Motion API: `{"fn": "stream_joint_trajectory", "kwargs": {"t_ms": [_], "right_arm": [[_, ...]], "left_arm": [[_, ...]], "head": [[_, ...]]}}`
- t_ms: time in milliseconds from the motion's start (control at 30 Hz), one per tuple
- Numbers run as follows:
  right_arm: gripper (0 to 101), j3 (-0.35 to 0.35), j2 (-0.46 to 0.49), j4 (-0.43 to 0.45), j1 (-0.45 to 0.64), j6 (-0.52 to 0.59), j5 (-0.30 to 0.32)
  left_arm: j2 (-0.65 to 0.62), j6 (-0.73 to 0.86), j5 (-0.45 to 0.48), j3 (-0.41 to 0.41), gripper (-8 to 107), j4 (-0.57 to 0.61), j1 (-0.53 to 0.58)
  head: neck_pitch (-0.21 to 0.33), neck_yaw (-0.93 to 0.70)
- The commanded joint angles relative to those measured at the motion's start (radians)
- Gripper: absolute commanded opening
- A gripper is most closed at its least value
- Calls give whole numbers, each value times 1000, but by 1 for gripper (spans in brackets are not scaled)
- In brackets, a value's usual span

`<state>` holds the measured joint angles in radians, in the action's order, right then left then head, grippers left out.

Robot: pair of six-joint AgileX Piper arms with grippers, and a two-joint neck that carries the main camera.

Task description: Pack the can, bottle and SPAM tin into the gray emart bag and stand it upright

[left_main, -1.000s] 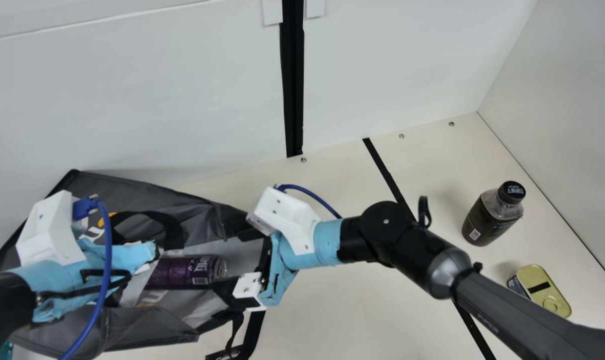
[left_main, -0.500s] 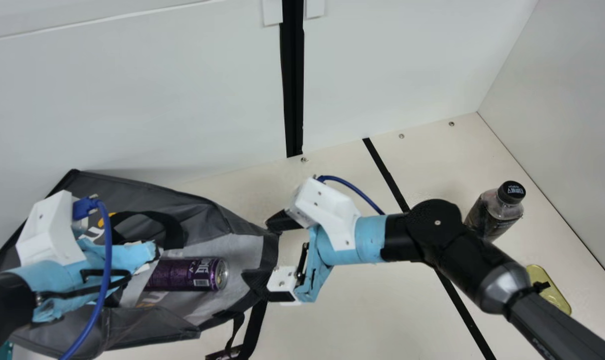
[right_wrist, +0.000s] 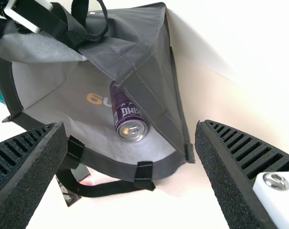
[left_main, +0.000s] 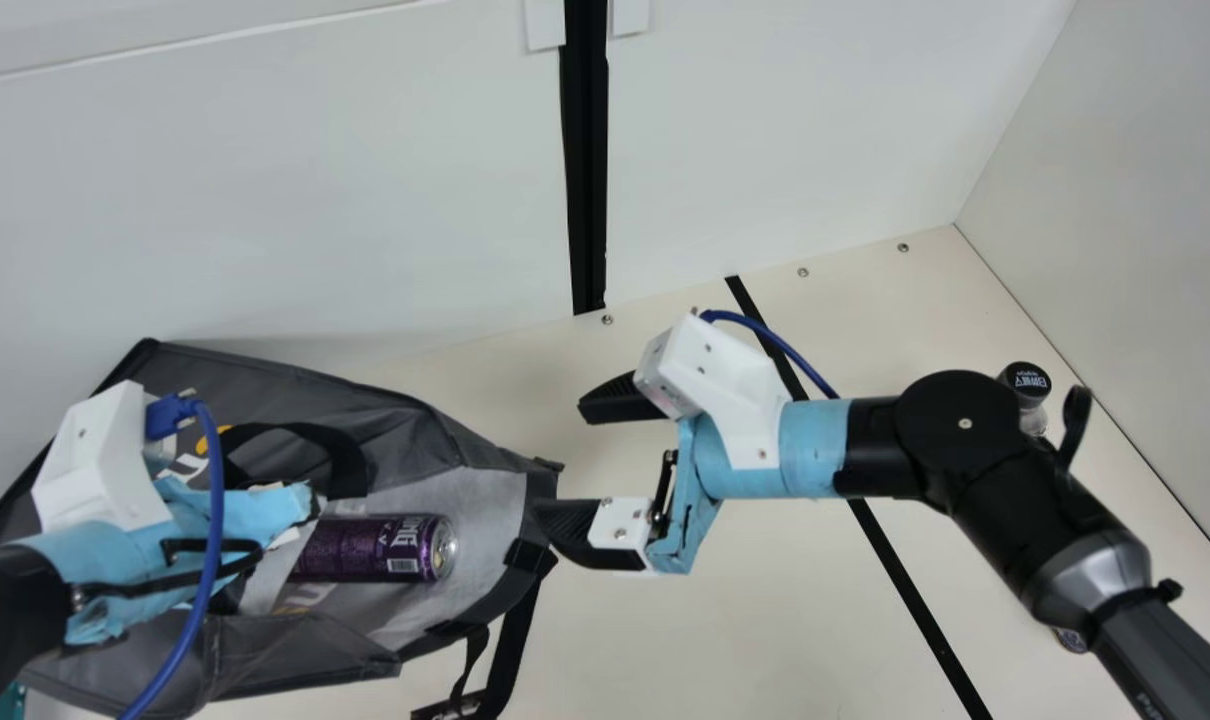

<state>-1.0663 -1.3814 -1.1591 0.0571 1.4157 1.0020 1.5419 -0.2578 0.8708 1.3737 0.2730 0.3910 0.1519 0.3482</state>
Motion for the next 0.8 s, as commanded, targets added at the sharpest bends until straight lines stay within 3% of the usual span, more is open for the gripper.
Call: {"fn": "stream_joint_trajectory", "kwargs": {"t_ms": [0,433,767], "right_arm": [[95,-7,2,7,22,2,11],[95,-63,29,77,156,-23,49],[95,-92,84,175,221,-128,-23]], "left_arm": [[0,0,0,0,-8,0,0],[0,0,0,0,-8,0,0],[0,0,0,0,-8,0,0]], "head": [[23,1],[23,1],[23,1]]}}
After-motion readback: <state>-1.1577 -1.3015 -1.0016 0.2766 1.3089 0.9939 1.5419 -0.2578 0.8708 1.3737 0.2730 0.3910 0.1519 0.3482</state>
